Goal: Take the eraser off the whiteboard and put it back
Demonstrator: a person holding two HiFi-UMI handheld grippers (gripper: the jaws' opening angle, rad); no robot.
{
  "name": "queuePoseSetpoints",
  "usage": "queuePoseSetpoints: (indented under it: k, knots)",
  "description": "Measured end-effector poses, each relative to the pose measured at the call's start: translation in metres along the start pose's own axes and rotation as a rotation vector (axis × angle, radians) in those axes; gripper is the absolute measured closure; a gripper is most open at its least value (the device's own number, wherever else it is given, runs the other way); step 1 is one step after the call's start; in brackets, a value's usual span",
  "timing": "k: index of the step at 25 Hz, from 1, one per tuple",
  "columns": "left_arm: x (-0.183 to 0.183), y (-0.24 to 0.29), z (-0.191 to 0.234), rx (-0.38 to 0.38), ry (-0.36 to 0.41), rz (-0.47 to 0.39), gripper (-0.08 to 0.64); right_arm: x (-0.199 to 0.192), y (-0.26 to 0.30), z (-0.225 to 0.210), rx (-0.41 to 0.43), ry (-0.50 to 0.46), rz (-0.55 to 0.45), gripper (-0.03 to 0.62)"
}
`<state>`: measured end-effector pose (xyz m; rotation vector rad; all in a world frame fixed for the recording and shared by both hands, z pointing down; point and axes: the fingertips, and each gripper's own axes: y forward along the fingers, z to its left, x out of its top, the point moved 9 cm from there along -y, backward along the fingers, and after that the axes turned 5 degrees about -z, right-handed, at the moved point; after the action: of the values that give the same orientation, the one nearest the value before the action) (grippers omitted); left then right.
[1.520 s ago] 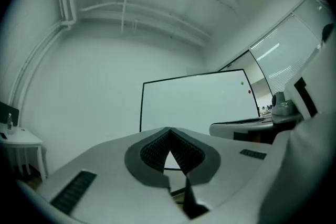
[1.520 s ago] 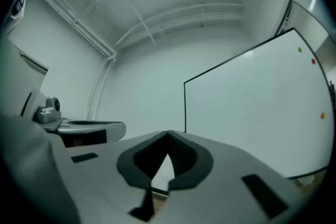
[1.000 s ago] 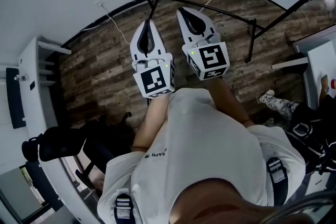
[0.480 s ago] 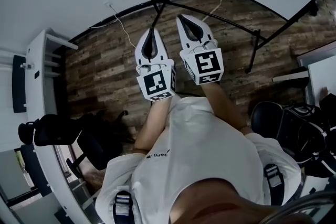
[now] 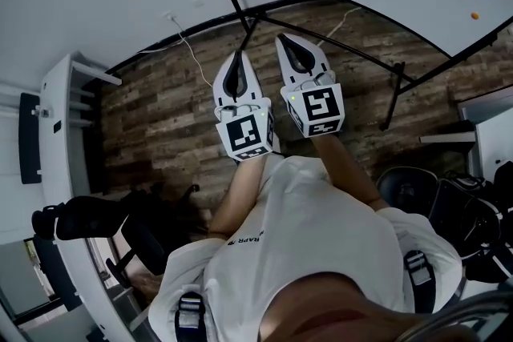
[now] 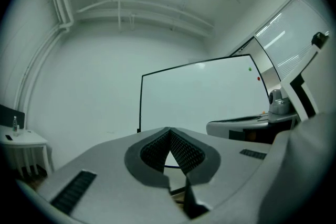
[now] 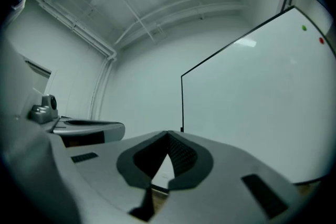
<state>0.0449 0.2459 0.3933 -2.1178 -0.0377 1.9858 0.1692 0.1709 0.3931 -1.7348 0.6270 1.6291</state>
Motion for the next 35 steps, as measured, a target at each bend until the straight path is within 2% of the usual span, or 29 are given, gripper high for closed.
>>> queuePoseSetpoints:
  k: [7,12,18,24,29,35]
  knots:
    - [-0.036,0.09,0.06,-0.021,-0.034,0.02,0.557,-0.024,0.105,-0.009,-0.01,-0.001,0.013,0.58]
    - [-0.035,0.155,0.119,-0.067,-0.048,0.046,0.557,-0.023,0.189,-0.001,-0.029,-0.01,0.049,0.58]
    - [-0.034,0.224,0.174,-0.127,-0.076,0.049,0.557,-0.016,0.265,0.001,-0.105,-0.017,0.045,0.58]
    - [-0.041,0.268,0.201,-0.197,-0.085,0.045,0.557,-0.015,0.312,-0.003,-0.169,-0.042,0.048,0.58]
    - [-0.051,0.297,0.218,-0.204,-0.105,0.045,0.557,-0.022,0.343,-0.007,-0.17,-0.053,0.069,0.58]
    - [-0.064,0.322,0.219,-0.212,-0.112,0.057,0.557,-0.031,0.359,-0.028,-0.182,-0.06,0.078,0.58]
